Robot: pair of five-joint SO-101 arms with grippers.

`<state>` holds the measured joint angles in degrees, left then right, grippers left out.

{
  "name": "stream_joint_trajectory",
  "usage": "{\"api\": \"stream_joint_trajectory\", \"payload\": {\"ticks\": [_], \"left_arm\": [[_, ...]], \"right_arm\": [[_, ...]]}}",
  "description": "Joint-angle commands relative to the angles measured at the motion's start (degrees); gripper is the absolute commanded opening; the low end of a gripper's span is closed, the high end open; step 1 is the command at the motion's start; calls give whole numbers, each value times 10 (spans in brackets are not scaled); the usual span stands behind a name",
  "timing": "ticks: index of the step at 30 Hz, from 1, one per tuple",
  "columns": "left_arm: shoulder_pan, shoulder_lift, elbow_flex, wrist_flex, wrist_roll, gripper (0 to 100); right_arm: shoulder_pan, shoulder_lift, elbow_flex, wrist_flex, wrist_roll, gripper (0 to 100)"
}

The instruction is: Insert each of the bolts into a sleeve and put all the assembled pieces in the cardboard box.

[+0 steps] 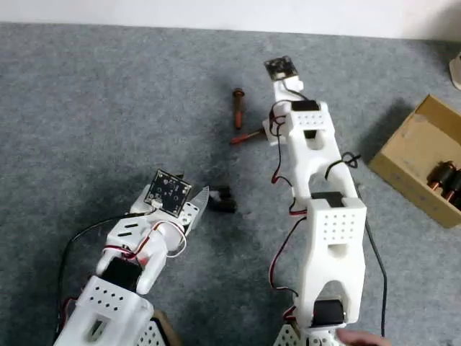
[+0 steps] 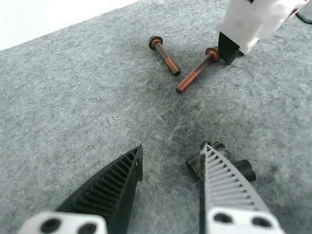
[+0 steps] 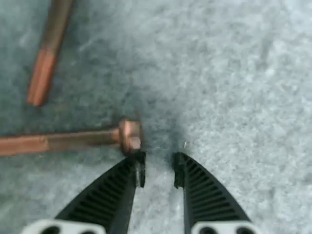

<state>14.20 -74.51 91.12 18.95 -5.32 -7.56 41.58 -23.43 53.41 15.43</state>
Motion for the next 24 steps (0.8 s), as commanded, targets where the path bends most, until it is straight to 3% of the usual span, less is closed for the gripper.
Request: {"api": "stream_joint_trajectory", "payload": {"ticks": [1, 5, 9, 16, 24], "left_arm": [[-5, -6, -6, -14, -4, 181], [-4, -6, -7, -14, -4, 181], [-3, -6, -7, -14, -4, 181], [1, -6, -9, -14, -5, 181], [2, -6, -10, -15, -27, 181]], "right_arm": [[23, -6, -45, -1, -49, 104], [36, -3, -59, -6, -123, 104], [19, -1, -55, -30, -147, 102], [-56, 56, -60, -27, -40, 51], [-96, 15, -60, 85, 24, 47]]}}
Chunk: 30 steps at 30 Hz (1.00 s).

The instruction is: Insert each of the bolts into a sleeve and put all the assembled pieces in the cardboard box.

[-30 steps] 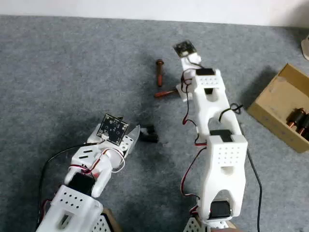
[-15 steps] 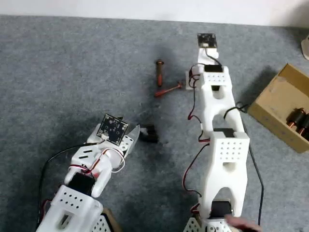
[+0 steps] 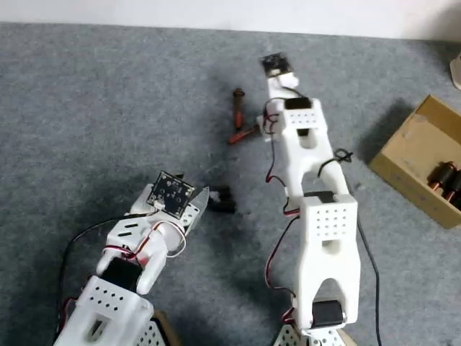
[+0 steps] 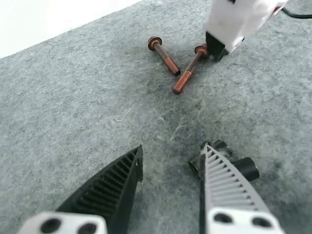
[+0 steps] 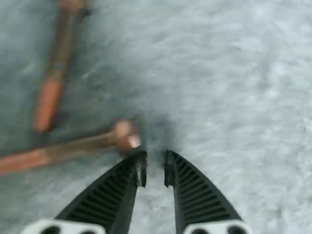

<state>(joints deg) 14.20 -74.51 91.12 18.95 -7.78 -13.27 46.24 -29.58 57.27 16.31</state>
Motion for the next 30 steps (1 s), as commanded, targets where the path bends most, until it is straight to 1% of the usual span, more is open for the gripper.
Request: {"api": "stream_joint_trajectory", "payload": {"ticks": [1, 5, 11, 14, 16, 19, 22, 25, 30], "left_arm": [[2, -6, -10, -15, -3, 181], [2, -6, -10, -15, -3, 181], [-1, -6, -9, -15, -4, 181], [-1, -6, -9, -15, -4, 180], [-1, -6, -9, -15, -4, 180], [-1, -6, -10, -15, -4, 180], [-1, -6, -10, -15, -4, 180], [-1, -6, -10, -15, -4, 180], [-1, -6, -11, -15, -4, 180]], "right_arm": [[-42, -44, 3, 59, 14, 47], [-46, -89, 4, 77, -45, 47], [-41, -167, 6, 79, -101, 47], [-11, -185, 6, 72, -139, 47], [18, -175, 7, 36, -157, 47], [46, -139, 7, -29, -157, 47], [52, -102, 5, -69, -149, 47], [44, -84, 6, -73, -113, 47], [27, -80, 7, -73, -110, 51]]}}
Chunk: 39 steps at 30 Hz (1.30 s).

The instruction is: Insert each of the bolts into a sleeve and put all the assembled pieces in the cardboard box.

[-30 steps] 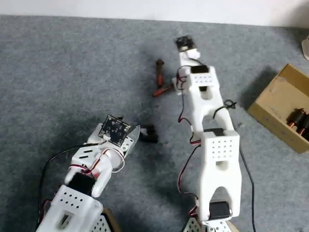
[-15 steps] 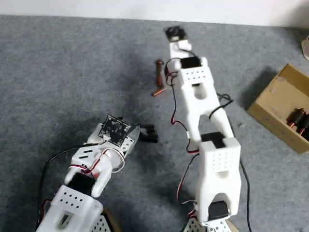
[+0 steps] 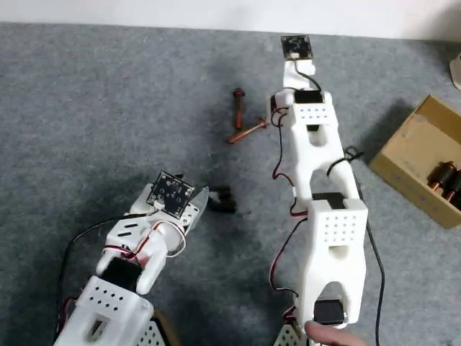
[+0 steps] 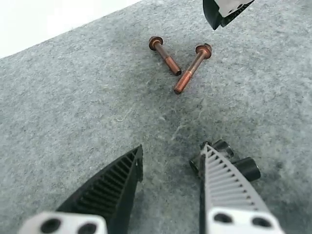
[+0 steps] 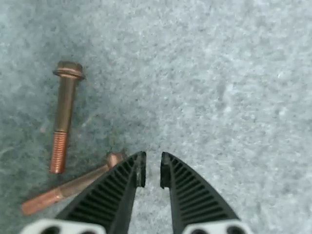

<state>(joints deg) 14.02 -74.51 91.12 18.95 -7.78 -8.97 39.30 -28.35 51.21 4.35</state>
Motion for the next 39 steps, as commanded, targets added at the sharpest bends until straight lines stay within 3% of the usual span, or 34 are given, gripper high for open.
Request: {"api": "stream_joint_trajectory", "payload": {"ticks": [1, 7, 12, 29, 39], "left_arm": [[0, -6, -11, -15, -4, 180], [1, -6, -11, -15, -4, 180], [1, -6, -11, -15, -4, 180], [1, -6, -16, -15, -4, 180], [0, -6, -16, -15, -4, 180]], "right_arm": [[-18, -11, -6, -12, 10, 52], [-20, -9, -5, -11, 10, 55], [-36, -9, 25, -14, 11, 119], [-73, -9, 36, -15, 37, 119], [-55, 10, 40, -58, 37, 119]]}}
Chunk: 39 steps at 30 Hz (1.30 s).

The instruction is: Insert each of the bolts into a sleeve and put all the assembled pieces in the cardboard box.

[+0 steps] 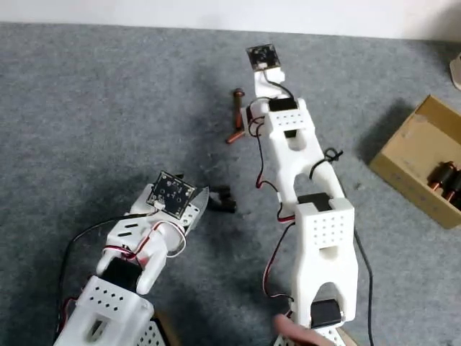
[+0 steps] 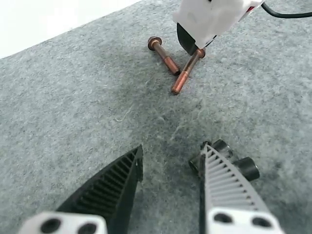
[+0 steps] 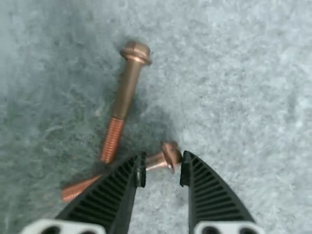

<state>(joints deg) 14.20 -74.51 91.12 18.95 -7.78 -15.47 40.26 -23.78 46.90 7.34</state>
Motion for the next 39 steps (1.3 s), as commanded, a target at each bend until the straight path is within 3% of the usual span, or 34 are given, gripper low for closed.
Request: {"api": "stream_joint_trajectory", "payload": {"ticks": [1, 12, 17, 39], "left_arm": [[-1, -6, -16, -15, -4, 180], [-1, -6, -16, -15, -4, 180], [-2, -6, -16, -15, -4, 180], [-1, -6, -17, -15, -24, 180]], "right_arm": [[13, 9, -7, -15, 7, 119], [25, 42, -10, -13, 8, 118], [36, 44, -10, -13, 35, 0], [38, 40, -48, 42, 26, 27]]}}
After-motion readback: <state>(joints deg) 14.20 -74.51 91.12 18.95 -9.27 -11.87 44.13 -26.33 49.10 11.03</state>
